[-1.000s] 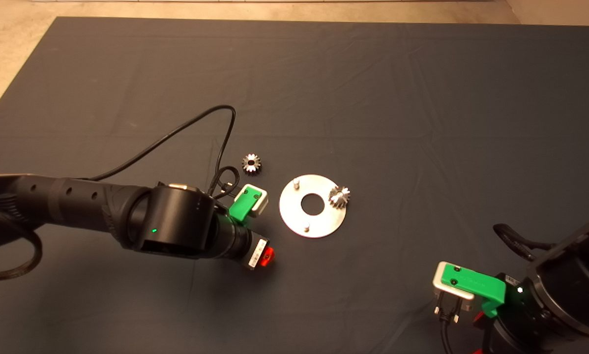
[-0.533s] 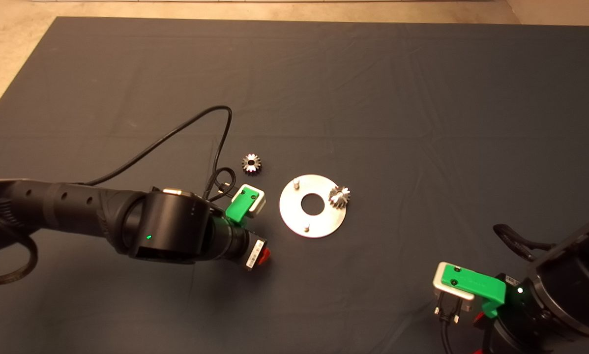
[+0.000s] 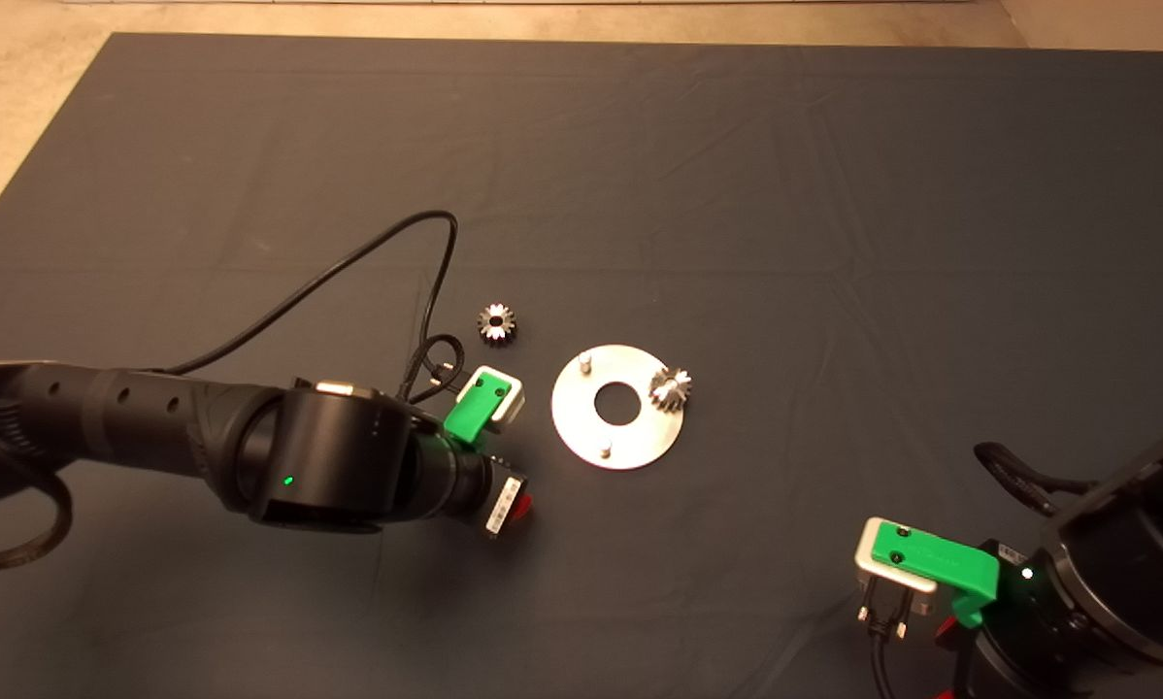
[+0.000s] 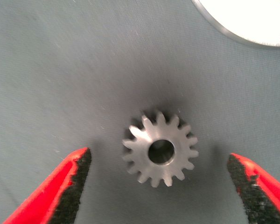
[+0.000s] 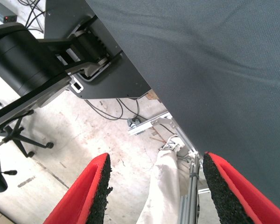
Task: Install three planetary gears onto the carrier pins
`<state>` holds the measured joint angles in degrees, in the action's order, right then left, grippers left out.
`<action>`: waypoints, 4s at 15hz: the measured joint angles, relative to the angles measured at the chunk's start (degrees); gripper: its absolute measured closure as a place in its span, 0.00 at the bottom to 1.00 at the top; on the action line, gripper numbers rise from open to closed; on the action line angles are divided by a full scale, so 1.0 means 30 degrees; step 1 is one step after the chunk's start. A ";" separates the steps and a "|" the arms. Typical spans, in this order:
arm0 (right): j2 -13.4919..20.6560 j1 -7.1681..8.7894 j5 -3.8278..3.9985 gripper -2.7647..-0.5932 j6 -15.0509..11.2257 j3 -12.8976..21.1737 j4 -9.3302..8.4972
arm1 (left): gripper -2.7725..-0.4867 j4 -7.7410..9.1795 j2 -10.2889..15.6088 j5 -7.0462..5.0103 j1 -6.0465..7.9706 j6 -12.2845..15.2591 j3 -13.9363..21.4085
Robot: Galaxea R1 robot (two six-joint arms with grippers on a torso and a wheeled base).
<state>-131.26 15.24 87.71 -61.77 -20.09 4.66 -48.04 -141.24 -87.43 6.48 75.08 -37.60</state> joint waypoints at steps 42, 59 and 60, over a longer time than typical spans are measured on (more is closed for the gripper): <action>-0.0008 0.0439 0.0000 0.61 0.0065 0.0000 -0.0223 | 0.74 -0.3089 0.0049 -0.0111 -0.1000 0.0024 0.0459; -0.0016 0.0983 0.0000 0.61 0.0065 0.0000 -0.0289 | 0.74 -0.3389 0.0049 -0.0193 -0.1427 -0.0683 0.0711; -0.0016 0.1028 0.0000 0.61 0.0065 0.0000 -0.0297 | 0.74 -0.3389 0.0049 -0.0200 -0.1427 -0.0727 0.0711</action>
<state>-131.30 18.32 87.71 -61.57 -20.09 3.77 -58.21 -141.09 -88.03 2.19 72.90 -35.46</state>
